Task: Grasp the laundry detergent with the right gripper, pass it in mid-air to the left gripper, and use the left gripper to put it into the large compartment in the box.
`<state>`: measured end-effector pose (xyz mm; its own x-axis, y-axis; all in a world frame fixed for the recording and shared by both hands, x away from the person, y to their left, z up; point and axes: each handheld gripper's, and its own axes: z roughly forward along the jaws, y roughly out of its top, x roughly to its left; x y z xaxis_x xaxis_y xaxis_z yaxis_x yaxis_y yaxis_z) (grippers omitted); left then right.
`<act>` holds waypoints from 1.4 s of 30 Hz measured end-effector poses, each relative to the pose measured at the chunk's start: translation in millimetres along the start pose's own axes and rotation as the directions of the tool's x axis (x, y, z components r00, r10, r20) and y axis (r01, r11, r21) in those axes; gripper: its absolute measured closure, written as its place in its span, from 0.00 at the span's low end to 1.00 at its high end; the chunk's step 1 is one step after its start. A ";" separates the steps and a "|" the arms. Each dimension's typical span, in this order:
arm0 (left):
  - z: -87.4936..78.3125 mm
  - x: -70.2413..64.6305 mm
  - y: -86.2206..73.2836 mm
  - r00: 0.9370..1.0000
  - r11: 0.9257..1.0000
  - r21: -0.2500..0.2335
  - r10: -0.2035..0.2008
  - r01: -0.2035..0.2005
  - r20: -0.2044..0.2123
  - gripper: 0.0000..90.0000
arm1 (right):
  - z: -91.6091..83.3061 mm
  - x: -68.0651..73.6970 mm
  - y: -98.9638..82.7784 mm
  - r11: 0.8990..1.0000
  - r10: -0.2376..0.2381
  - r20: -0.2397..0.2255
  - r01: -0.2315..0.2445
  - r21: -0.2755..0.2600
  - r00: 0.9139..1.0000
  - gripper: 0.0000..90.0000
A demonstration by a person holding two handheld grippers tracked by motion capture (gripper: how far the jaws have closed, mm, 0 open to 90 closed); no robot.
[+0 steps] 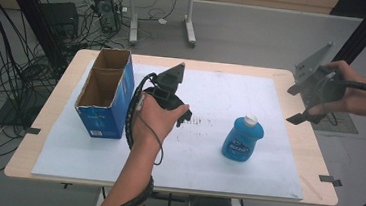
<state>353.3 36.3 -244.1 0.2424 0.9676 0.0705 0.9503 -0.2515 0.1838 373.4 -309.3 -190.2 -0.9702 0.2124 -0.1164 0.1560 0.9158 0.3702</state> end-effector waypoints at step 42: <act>20.5 -0.3 -3.8 1.000 1.000 0.030 0.010 -0.009 -0.017 0.07 | 120.7 30.0 -78.9 0.898 0.119 -0.049 -0.128 -0.422 0.992 0.08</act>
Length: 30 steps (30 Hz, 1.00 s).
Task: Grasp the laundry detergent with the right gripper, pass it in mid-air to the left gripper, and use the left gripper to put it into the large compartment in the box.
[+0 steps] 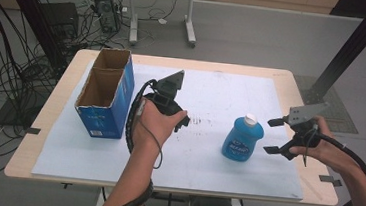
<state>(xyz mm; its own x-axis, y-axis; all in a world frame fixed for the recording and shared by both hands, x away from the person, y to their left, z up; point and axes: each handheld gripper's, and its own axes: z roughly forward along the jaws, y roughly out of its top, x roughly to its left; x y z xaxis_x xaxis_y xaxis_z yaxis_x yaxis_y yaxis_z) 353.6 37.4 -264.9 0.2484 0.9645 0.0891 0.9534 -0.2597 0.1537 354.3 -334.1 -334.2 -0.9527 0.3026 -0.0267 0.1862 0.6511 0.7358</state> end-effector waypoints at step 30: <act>5.1 3.2 -2.4 1.000 1.000 0.006 0.000 0.000 0.002 0.07 | 46.0 16.7 -14.5 0.989 0.035 -0.004 -0.035 -0.144 0.999 0.03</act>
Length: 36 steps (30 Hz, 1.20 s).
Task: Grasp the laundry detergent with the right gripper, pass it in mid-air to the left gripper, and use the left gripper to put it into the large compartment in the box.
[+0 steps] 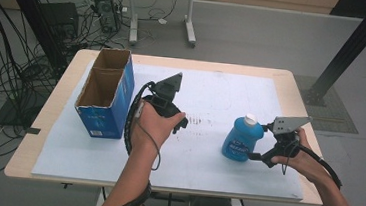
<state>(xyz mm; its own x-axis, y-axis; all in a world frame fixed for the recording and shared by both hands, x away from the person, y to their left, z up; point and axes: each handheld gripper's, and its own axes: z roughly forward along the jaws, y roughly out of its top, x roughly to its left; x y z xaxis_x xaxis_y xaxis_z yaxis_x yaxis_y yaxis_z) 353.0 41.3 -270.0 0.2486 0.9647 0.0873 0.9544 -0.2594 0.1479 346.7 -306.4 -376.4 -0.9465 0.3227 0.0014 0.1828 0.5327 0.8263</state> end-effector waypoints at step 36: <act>3.0 1.6 -1.1 1.000 1.000 -0.004 0.002 -0.002 0.001 0.07 | 23.5 3.8 -8.0 0.994 0.008 0.015 -0.007 -0.110 1.000 0.02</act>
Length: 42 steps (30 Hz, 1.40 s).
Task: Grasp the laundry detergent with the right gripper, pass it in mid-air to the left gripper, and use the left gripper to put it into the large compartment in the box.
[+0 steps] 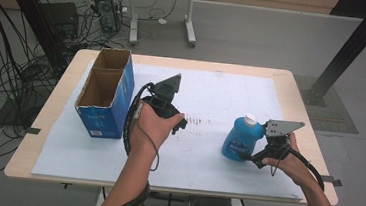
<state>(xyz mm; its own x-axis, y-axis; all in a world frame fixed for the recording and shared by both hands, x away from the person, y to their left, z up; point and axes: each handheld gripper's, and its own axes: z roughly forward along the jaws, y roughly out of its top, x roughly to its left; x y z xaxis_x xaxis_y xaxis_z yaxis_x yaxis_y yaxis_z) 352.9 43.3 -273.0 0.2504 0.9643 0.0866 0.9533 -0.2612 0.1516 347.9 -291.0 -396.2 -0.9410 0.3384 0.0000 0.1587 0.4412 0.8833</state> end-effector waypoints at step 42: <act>-4.4 -0.4 1.6 1.000 1.000 -0.005 0.008 -0.008 -0.009 0.07 | 5.6 0.8 -1.8 1.000 -0.008 -0.002 0.008 -0.011 1.000 0.02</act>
<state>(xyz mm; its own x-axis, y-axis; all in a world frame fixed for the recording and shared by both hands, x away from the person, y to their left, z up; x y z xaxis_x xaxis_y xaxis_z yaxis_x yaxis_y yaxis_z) 353.6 42.3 -268.5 0.2561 0.9618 0.0969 0.9505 -0.2688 0.1559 348.6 -286.9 -400.5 -0.9427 0.3335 -0.0062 0.1481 0.4351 0.8881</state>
